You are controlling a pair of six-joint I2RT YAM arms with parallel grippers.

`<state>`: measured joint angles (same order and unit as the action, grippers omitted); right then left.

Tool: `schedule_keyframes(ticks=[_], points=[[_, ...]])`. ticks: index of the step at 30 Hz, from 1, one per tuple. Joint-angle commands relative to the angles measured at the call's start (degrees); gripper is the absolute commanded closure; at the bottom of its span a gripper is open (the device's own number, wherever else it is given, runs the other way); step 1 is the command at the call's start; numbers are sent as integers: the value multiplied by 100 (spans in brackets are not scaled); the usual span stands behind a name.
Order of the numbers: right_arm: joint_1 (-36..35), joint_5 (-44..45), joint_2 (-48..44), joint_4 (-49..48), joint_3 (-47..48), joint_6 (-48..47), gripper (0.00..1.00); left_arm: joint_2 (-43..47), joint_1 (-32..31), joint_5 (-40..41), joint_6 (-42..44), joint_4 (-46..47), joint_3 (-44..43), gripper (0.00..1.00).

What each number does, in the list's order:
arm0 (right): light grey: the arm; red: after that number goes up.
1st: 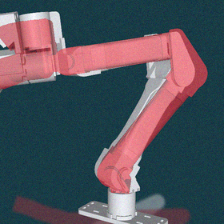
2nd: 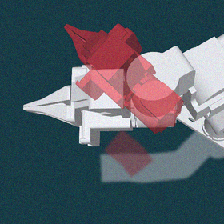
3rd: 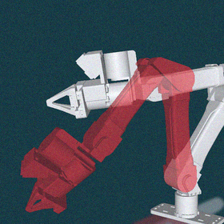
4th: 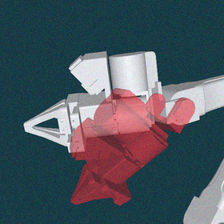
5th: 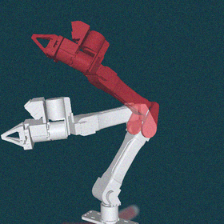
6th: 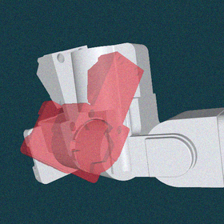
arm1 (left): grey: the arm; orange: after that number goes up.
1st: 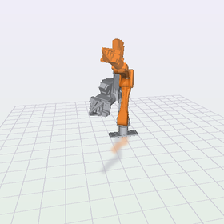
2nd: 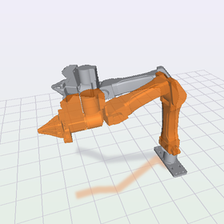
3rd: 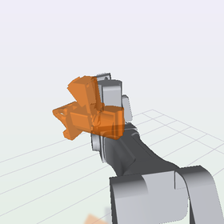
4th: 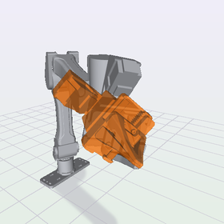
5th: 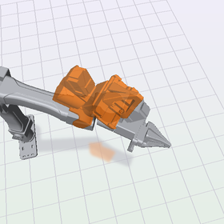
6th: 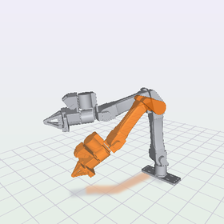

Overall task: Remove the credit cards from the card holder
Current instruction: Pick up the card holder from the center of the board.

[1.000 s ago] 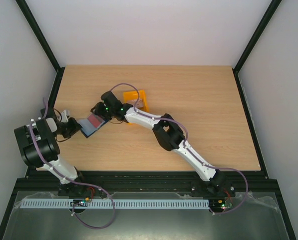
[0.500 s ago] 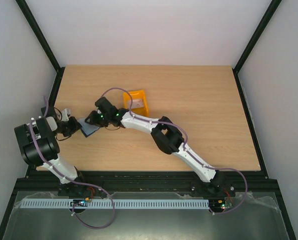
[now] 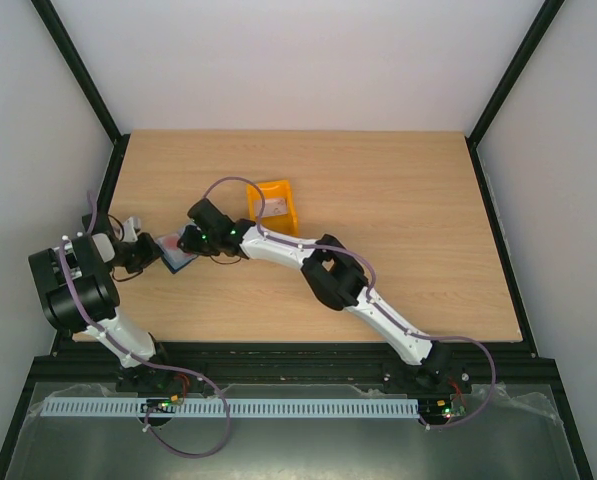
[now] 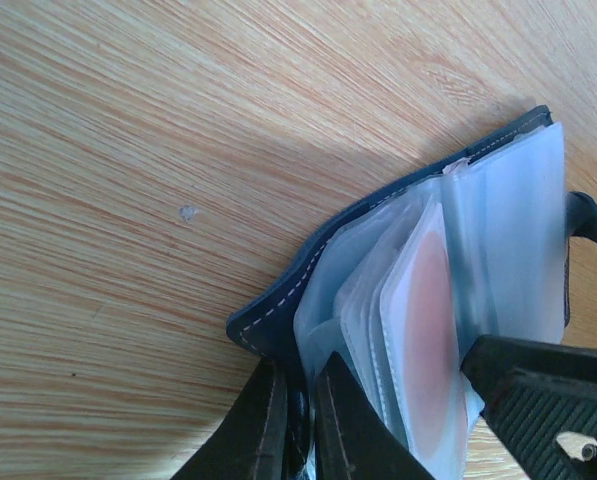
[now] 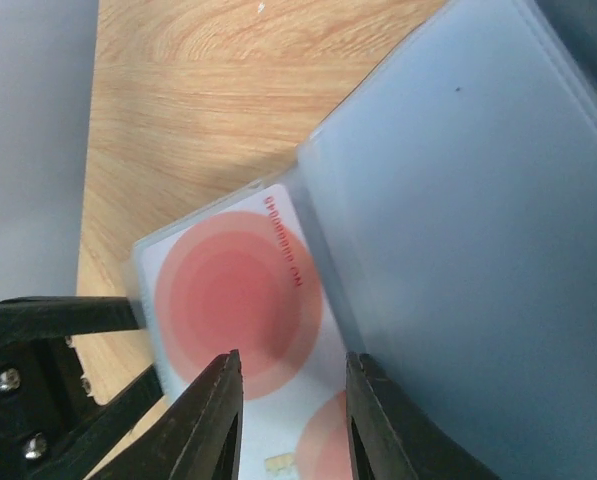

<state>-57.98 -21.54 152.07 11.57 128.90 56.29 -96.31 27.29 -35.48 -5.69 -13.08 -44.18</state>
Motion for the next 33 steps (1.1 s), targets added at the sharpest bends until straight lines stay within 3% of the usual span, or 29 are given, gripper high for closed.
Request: schedule_keyframes(ticks=[1, 7, 11, 17, 21, 28, 33], points=[[42, 285, -308, 241, -22, -197, 70, 73, -23, 172, 115, -140, -12, 94], [274, 465, -524, 349, -150, -222, 69, 328, 148, 506, 273, -432, -176, 83], [410, 631, -661, 411, -145, -304, 69, 687, 350, 699, 319, -485, -145, 67], [534, 767, -488, 502, -115, -158, 67, 1251, 383, 590, 95, -400, -36, 29], [542, 625, -127, 618, 137, 163, 54, 1212, 303, 155, -203, -62, 283, 3], [464, 420, 82, 513, 257, 558, 53, 68, 113, -275, -538, -4, 199, 1], [342, 132, 236, 300, 252, 763, 53, -208, -4, -640, -558, 28, 217, 4]])
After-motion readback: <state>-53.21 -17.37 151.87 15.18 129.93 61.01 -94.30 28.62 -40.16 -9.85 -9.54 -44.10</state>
